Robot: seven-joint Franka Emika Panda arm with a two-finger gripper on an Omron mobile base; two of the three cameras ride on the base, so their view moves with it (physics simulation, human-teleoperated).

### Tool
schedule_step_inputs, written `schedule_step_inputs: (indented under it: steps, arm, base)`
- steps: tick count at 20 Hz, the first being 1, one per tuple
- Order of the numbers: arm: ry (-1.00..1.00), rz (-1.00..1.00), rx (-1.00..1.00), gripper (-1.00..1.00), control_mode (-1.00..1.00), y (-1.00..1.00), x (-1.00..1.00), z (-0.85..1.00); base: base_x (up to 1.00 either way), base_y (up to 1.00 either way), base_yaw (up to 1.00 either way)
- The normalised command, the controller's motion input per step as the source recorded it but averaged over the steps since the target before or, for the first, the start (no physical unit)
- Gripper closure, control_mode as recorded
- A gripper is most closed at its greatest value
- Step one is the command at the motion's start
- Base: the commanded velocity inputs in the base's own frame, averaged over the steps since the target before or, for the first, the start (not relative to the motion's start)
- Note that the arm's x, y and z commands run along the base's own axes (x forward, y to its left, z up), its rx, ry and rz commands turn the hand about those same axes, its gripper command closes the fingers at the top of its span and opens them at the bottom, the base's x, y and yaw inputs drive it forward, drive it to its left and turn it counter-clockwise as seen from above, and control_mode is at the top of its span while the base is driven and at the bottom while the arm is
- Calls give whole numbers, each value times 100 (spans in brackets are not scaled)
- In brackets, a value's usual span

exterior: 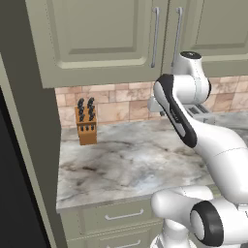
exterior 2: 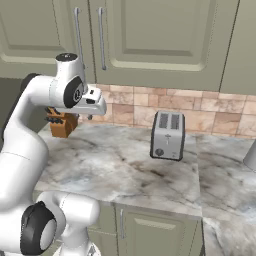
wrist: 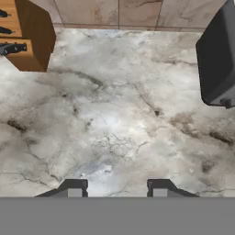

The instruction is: Open the cabinet, pick the kettle from the cabinet, and place it in the sink.

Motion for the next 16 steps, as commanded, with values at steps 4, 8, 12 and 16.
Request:
schedule_step_inputs:
  steps: [4, 8, 12, 16]
  arm:
    - [-2, 0, 0, -100, -100, 0, -3, 0]
    - [-27, 0, 2, -100, -100, -1, -22, 0]
    - [-36, 0, 11, -100, -100, 0, -20, 6]
    - [-30, -4, 3, -100, -100, 1, -15, 17]
  base:
    - [0, 0, 0]
    - [0, 0, 0]
    - [0, 0, 0]
    - [0, 0, 0]
